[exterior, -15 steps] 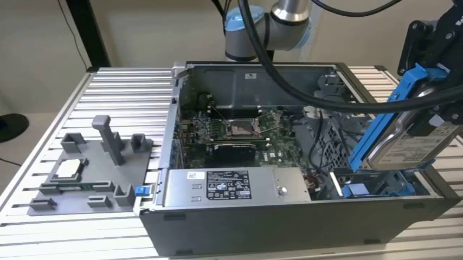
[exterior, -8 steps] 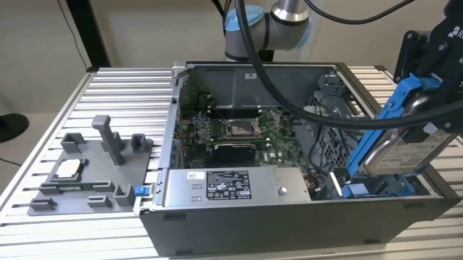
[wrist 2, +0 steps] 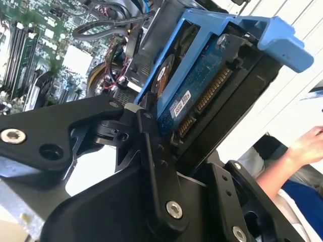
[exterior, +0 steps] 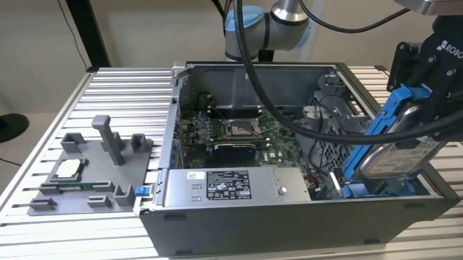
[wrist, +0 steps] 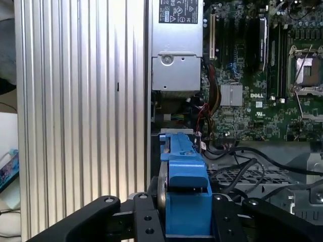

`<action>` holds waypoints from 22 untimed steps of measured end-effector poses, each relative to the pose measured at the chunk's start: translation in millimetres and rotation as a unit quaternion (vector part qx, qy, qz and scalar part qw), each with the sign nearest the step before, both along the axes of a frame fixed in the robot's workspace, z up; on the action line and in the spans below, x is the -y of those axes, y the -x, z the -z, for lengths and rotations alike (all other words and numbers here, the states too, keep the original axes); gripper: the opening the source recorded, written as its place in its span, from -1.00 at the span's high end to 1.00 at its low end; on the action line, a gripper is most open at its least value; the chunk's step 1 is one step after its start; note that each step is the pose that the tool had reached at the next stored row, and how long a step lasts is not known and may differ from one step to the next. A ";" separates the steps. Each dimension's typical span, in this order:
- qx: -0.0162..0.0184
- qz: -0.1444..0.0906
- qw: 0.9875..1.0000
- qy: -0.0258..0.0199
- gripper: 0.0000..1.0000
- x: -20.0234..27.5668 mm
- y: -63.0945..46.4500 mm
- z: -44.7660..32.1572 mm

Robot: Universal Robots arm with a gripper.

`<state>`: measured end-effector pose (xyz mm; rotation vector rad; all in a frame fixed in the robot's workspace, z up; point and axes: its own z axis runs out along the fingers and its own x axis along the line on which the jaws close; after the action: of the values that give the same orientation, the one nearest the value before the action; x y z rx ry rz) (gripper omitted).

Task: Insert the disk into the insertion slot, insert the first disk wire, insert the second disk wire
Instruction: 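Insert the disk into the insertion slot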

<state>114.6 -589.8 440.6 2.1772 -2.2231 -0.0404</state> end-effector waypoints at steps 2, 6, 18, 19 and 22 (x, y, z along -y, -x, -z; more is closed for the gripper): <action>0.000 0.000 1.000 0.000 1.00 -1.6 -0.1 2.8; 0.000 0.000 1.000 0.000 1.00 -4.4 -0.3 8.2; 0.000 0.000 1.000 0.000 1.00 -10.0 -5.2 23.7; 0.000 0.000 1.000 0.000 1.00 -10.3 -5.3 25.3; 0.000 0.000 1.000 0.000 1.00 -11.5 -5.4 30.9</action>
<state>119.9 -578.3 409.8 2.1774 -2.2233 -0.0409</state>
